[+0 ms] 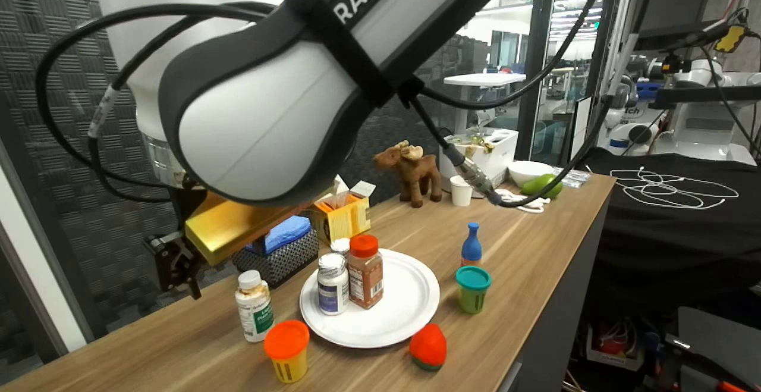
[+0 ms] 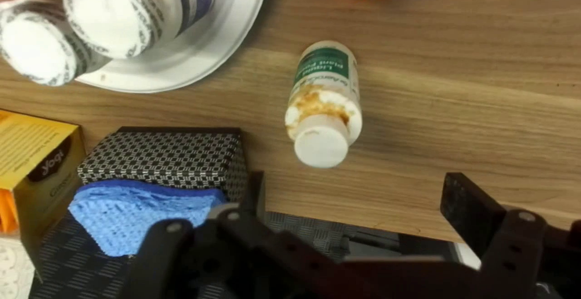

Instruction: Put the bottles and the red object on the plate

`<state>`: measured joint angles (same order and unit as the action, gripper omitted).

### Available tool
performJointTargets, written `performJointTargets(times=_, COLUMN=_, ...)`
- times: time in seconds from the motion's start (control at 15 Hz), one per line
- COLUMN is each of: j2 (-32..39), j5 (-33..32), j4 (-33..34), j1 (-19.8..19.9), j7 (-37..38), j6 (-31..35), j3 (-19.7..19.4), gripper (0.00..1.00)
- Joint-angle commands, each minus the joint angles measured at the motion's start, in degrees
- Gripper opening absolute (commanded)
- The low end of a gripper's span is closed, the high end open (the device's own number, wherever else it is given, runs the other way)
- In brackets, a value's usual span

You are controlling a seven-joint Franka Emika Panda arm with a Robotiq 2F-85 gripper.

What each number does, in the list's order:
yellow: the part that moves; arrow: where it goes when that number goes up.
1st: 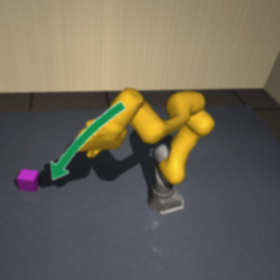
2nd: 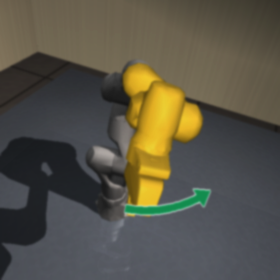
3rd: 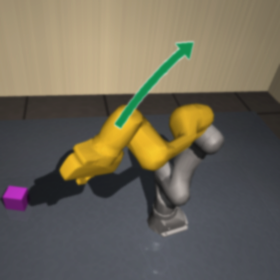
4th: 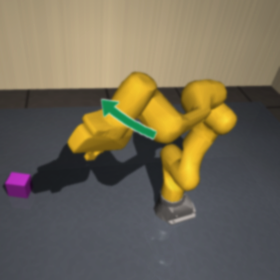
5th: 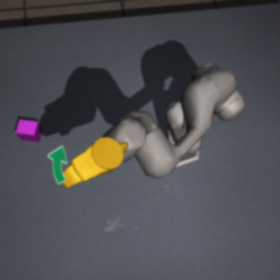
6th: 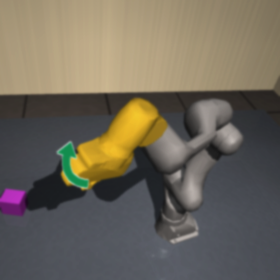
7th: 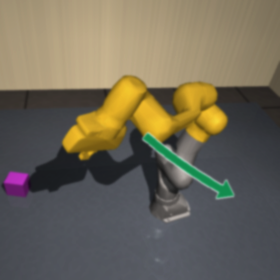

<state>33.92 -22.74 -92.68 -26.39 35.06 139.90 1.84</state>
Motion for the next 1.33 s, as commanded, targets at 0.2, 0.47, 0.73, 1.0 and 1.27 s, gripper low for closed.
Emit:
performJointTargets(times=0.2, j2=3.0, j5=0.27, j4=5.51, j1=-1.22, j7=0.29, j6=-2.95, j3=-2.62, gripper=0.85)
performJointTargets(times=0.47, j2=3.1, j5=0.37, j4=5.76, j1=-1.06, j7=-0.27, j6=-4.65, j3=-2.48, gripper=0.56)
performJointTargets(times=0.73, j2=2.46, j5=-0.35, j4=5.65, j1=-1.18, j7=-0.49, j6=-6.36, j3=-2.71, gripper=0.24)
performJointTargets(times=1.0, j2=1.63, j5=-0.5, j4=5.58, j1=-1.12, j7=-0.38, j6=-7.97, j3=-2.62, gripper=0.47)
performJointTargets(times=1.27, j2=1.52, j5=1.46, j4=5.85, j1=-0.76, j7=1.2, j6=-9.28, j3=-2.02, gripper=0.69)
